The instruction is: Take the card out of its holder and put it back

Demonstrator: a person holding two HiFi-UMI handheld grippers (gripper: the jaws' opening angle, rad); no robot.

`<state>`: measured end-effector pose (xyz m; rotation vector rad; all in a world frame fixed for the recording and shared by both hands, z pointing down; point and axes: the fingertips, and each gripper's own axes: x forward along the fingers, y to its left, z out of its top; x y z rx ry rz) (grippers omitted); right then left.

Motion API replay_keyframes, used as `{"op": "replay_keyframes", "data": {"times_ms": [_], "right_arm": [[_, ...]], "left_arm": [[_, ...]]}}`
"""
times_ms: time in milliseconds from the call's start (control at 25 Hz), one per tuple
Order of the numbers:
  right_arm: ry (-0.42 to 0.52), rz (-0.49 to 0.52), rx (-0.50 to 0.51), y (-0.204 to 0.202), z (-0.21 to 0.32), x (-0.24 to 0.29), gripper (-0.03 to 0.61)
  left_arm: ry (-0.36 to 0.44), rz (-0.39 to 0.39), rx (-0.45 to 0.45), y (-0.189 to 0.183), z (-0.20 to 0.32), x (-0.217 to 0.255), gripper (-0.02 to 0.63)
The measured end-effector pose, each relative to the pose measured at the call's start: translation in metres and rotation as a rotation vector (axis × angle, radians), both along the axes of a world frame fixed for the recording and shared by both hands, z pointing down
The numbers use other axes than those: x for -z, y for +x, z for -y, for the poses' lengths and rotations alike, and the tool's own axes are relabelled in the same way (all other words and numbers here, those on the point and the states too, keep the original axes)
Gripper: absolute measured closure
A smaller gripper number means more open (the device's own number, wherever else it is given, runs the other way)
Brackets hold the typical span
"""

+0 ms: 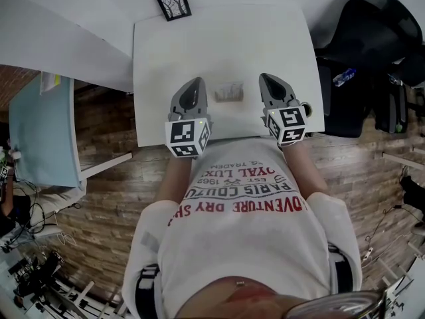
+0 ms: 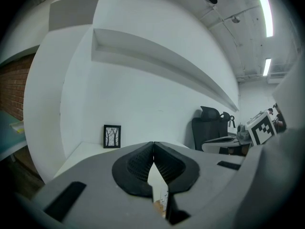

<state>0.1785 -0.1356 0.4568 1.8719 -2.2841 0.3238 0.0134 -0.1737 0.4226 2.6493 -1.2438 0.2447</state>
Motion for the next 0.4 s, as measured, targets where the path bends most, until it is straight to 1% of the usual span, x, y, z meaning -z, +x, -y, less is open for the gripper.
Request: {"op": "replay_keyframes", "data": {"times_ms": [400], "right_arm": [[-0.023, -0.003, 0.013, -0.0035, 0.0068, -0.0064, 0.554]], "left_arm": [[-0.005, 0.004, -0.008, -0.0002, 0.0081, -0.0017, 0.589]]}}
